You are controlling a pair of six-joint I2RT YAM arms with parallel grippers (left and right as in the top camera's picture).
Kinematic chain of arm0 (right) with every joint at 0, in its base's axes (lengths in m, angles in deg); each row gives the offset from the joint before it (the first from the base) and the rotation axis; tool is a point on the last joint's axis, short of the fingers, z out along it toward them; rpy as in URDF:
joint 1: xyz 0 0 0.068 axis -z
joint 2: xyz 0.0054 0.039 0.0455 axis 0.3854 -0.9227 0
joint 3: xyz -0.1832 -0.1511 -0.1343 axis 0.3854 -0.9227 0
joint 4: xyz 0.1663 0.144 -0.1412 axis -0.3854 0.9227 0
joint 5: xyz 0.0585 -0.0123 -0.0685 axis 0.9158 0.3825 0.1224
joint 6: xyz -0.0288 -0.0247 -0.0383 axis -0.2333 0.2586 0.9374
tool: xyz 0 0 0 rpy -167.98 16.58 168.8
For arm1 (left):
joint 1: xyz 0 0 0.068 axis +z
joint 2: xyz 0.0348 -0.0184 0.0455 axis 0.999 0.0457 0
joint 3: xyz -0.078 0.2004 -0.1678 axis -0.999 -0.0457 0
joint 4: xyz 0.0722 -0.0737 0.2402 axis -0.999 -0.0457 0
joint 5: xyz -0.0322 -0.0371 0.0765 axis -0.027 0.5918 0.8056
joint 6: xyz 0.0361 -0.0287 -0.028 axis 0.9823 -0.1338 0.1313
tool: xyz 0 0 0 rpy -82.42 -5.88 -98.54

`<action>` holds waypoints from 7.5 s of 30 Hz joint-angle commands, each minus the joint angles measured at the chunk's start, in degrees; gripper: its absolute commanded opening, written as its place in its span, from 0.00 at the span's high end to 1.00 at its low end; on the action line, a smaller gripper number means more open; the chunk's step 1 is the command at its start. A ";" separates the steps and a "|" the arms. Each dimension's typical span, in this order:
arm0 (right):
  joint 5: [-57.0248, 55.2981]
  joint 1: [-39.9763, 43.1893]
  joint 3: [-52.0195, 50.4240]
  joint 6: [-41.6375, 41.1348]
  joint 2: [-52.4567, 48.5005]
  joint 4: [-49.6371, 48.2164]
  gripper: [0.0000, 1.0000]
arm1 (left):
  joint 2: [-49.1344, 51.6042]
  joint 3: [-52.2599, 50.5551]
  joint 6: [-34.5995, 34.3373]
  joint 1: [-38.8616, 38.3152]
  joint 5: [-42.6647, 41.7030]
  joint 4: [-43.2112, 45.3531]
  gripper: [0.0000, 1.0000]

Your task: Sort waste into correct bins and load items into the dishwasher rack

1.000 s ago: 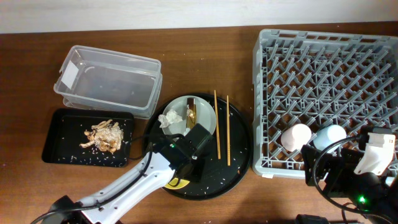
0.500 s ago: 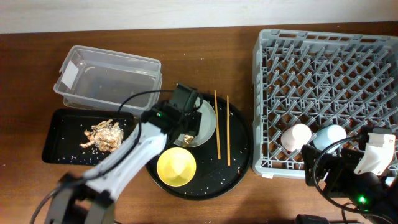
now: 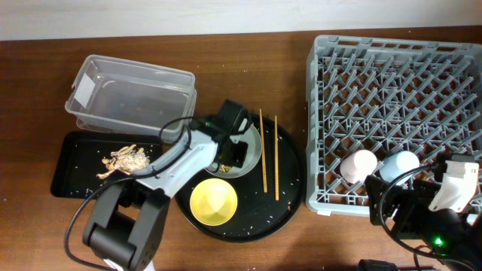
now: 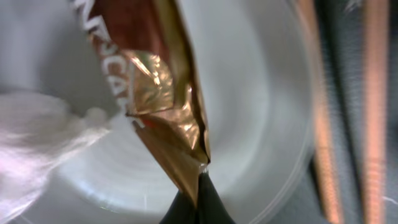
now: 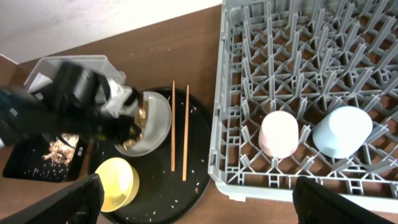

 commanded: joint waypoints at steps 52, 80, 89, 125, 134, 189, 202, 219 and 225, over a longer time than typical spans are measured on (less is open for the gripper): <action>0.33 -0.42 0.26 0.57 -0.09 -0.13 0.02 | 0.37 26.73 3.04 14.38 14.60 -13.03 1.00; 0.33 -0.42 0.26 0.57 -0.09 -0.13 0.02 | -22.27 36.63 3.50 2.75 5.81 -47.15 0.01; 0.33 -0.42 0.26 0.57 -0.09 -0.13 0.01 | -26.67 34.69 8.83 2.47 4.85 -31.12 0.01; 0.33 -0.42 0.26 0.57 -0.09 -0.13 0.02 | -105.96 -72.11 18.73 9.57 -0.46 36.96 0.01; 0.33 -0.42 0.26 0.57 -0.09 -0.13 0.02 | -105.92 -72.11 18.73 9.57 -0.46 36.85 0.01; -8.24 -52.00 -23.74 -21.49 -33.86 -29.46 0.29 | -105.92 -72.11 18.73 9.57 -0.46 36.83 0.01; -3.43 -55.17 -23.74 -29.51 -60.83 -46.73 0.83 | -105.92 -72.11 18.73 9.57 -0.46 36.83 0.01; -67.76 -35.67 -16.20 -29.46 -27.87 -24.59 0.96 | -105.92 -72.11 18.73 9.57 -0.46 36.85 0.00; -83.56 -23.45 -16.20 -28.55 -32.63 -30.69 0.96 | -105.92 -72.11 18.73 9.57 -0.46 36.85 0.01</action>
